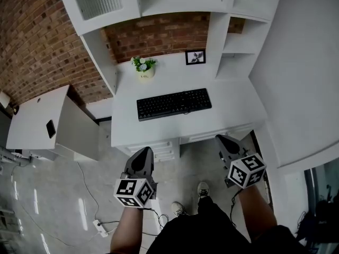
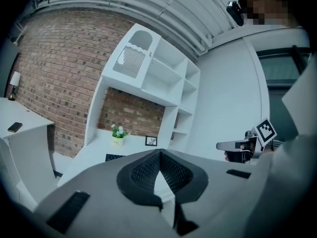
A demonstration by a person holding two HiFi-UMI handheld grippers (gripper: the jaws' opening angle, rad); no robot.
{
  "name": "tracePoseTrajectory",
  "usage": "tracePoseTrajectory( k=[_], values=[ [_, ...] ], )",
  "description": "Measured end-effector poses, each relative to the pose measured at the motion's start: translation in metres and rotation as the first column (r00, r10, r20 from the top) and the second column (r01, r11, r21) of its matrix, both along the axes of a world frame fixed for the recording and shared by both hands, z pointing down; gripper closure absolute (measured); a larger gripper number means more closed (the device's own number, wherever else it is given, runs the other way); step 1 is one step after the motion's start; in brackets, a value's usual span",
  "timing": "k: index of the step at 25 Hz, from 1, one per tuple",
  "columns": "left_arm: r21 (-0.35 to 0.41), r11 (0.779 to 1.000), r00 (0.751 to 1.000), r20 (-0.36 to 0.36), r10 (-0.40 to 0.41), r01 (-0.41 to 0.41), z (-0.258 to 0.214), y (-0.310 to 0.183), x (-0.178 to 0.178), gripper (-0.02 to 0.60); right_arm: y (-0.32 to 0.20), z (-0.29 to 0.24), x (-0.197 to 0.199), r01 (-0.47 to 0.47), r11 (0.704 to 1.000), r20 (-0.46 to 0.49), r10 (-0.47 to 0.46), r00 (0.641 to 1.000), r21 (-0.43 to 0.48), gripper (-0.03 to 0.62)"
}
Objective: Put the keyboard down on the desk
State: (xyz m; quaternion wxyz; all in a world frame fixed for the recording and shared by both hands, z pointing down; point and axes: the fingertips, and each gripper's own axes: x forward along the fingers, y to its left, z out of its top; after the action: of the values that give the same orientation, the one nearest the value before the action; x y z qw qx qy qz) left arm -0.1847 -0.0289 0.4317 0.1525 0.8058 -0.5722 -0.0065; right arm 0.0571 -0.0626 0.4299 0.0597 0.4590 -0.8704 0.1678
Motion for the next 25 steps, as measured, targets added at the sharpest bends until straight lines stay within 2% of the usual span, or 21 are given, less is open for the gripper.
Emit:
tracePoseTrajectory(
  k=[10,18,25],
  values=[
    [0.007,0.999,0.999,0.005,0.036,-0.036,-0.001,0.038,-0.008,0.563,0.045,0.001,-0.012,-0.024,1.000,0.006,0.024,1.000,0.002,0.577],
    [0.001,1.000,1.000,0.002,0.021,-0.021,0.003,0.051,-0.022,0.563,0.049,0.001,-0.024,-0.009,1.000,-0.007,0.009,1.000,0.011,0.577],
    [0.004,1.000,1.000,0.001,0.017,-0.017,0.001,0.054,-0.021,0.563,0.053,0.000,-0.023,-0.002,1.000,-0.008,0.002,1.000,0.013,0.577]
  ],
)
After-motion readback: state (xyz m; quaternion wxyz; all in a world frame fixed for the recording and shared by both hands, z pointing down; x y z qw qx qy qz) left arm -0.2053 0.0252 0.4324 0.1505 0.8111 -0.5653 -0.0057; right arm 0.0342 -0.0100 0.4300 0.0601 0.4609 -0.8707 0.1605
